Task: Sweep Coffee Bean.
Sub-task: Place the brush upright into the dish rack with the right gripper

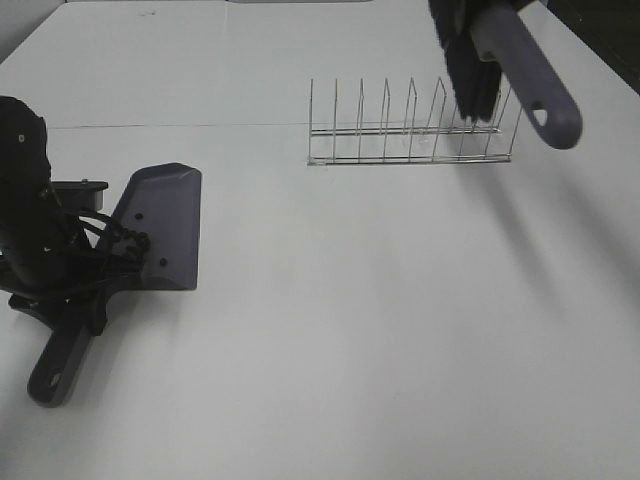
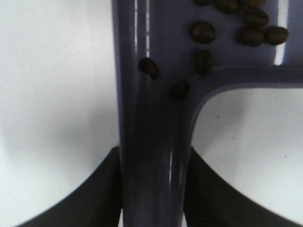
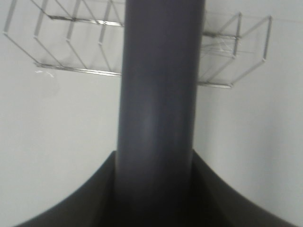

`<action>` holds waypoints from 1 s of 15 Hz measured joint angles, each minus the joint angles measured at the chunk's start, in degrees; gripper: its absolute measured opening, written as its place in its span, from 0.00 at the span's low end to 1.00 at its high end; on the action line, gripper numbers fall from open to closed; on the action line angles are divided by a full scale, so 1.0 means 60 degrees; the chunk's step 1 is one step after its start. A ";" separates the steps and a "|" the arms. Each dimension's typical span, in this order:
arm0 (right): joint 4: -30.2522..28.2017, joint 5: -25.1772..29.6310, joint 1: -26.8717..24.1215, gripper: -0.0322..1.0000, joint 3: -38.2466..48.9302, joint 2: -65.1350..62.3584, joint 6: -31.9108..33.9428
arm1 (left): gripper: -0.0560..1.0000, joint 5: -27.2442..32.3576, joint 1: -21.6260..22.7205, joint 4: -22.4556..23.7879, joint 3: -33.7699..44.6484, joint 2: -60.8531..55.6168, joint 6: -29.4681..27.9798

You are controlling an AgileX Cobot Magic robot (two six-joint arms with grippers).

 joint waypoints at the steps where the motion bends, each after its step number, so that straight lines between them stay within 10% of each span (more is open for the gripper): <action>1: 0.0000 0.0000 -0.0334 0.30 0.0993 -0.0306 0.0000 | 0.36 0.0000 0.0000 0.0000 0.0000 0.0000 0.0000; 7: 0.0038 -0.0086 -0.0458 0.30 0.3610 -0.0544 0.0067 | 0.36 -0.0038 0.0000 0.0000 0.0000 0.0000 0.0000; 15: -0.0602 -0.1136 -0.0458 0.30 0.3696 0.0420 0.0162 | 0.36 -0.0048 0.0000 0.0000 0.0000 0.0000 0.0000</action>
